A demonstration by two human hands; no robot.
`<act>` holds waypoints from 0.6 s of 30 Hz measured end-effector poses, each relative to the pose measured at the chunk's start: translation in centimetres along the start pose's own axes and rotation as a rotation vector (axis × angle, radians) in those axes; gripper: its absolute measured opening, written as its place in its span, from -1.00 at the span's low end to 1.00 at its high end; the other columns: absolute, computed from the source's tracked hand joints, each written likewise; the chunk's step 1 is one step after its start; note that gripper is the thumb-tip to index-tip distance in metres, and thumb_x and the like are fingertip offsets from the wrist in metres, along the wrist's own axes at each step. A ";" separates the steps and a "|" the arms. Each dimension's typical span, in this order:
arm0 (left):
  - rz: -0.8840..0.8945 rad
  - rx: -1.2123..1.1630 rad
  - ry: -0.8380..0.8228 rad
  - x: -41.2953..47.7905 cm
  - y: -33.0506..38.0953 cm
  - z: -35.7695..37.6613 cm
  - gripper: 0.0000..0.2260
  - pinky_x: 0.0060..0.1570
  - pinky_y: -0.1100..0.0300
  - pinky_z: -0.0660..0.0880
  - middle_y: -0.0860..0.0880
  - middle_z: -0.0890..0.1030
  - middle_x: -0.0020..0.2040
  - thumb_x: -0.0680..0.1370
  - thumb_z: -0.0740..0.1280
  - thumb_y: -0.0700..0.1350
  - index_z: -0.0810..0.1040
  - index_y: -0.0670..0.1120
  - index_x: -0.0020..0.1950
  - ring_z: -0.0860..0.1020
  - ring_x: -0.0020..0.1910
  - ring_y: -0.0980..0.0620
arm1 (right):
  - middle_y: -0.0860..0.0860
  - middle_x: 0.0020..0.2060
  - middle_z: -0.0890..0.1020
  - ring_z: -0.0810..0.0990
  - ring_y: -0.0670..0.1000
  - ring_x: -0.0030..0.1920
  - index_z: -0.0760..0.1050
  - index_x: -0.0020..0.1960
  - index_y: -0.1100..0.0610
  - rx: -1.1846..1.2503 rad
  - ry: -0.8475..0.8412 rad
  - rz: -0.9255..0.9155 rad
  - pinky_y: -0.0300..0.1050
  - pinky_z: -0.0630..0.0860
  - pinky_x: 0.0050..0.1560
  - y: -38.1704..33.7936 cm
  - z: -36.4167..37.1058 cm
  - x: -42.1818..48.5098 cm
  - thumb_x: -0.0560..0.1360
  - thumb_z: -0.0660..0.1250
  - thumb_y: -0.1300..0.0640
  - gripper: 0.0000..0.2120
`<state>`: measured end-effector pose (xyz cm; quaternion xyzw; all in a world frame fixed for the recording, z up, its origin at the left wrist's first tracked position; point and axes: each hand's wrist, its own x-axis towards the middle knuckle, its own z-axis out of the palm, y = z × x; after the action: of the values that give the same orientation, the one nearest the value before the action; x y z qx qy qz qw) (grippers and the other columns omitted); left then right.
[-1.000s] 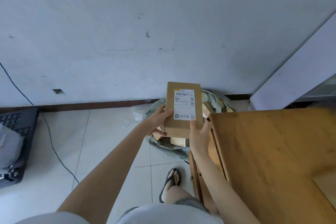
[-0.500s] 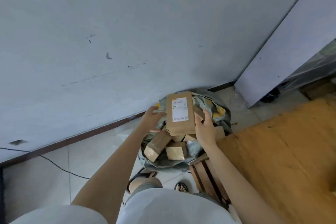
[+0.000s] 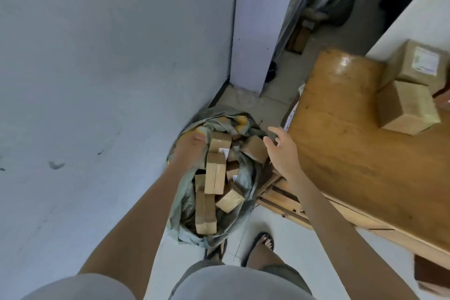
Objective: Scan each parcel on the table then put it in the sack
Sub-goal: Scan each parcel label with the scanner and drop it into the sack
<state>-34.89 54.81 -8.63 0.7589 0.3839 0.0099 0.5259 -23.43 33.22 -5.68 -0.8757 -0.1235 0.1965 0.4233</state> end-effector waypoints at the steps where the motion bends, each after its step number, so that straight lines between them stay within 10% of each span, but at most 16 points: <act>1: 0.058 0.038 -0.029 0.4 0.7 0.4 -0.86 0.08 0.05 0.48 -0.14 0.62 -0.01 0.55 0.26 -0.27 0.61 -0.14 0.00 0.56 0.00 -0.08 | 0.06 0.41 0.40 0.33 0.08 0.42 0.37 0.40 0.11 -0.024 0.038 0.011 0.07 0.30 0.41 0.1 -1.1 -0.2 0.60 0.20 0.07 -0.63; 8: 0.381 0.300 -0.302 3.4 7.9 7.4 -0.84 0.15 -0.03 0.49 -0.23 0.64 0.04 0.59 0.27 -0.21 0.61 -0.22 0.09 0.58 0.06 -0.21 | 0.01 -0.13 0.61 0.61 0.02 -0.22 0.35 0.41 0.07 -0.083 0.241 0.234 -0.11 0.50 -0.27 3.9 -11.4 -2.7 0.59 0.22 0.01 -0.59; 12: 0.547 0.462 -0.418 2.3 13.0 13.6 -0.84 -0.20 0.29 0.40 -0.11 0.65 -0.02 0.60 0.23 -0.18 0.60 -0.08 0.06 0.58 -0.09 -0.10 | 0.00 -0.02 0.57 0.52 -0.07 -0.40 0.30 0.43 0.05 -0.029 0.358 0.350 -0.14 0.45 -0.45 7.6 -17.4 -4.4 0.58 0.22 0.04 -0.56; 18: 0.652 0.570 -0.524 -1.9 19.2 23.9 -0.80 0.04 0.04 0.55 -0.03 0.62 0.02 0.63 0.16 -0.10 0.57 0.00 0.12 0.59 -0.02 -0.04 | 0.06 0.12 0.55 0.60 0.04 -0.11 0.30 0.44 0.10 -0.098 0.411 0.375 -0.02 0.55 -0.22 13.6 -26.1 -7.0 0.59 0.21 0.04 -0.56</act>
<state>-15.28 31.86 -3.12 0.9297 -0.0308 -0.1223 0.3460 -17.27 4.20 -0.05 -0.9242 0.1196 0.0836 0.3530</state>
